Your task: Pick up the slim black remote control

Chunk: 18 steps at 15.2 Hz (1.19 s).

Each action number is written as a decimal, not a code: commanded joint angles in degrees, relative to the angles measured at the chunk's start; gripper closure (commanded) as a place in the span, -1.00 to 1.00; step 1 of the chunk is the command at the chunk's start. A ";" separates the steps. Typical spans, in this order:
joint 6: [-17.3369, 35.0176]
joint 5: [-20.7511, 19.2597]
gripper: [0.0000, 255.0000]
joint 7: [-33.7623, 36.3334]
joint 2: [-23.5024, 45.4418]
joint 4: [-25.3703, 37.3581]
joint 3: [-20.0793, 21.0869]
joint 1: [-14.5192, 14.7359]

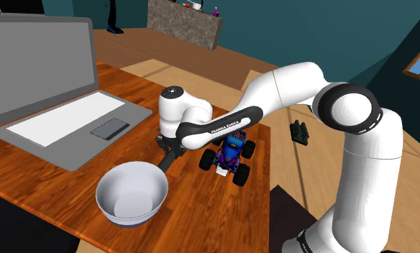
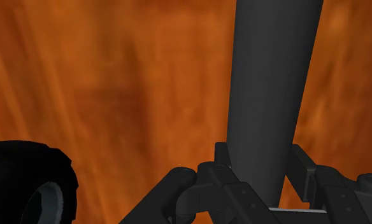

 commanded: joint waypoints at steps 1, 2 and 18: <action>-0.12 0.05 1.00 -0.03 0.18 -0.37 -0.07 -0.06; -0.12 0.04 1.00 -0.08 0.22 -0.31 -0.09 -0.08; -7.77 5.20 1.00 -4.75 -6.23 2.25 2.53 -1.76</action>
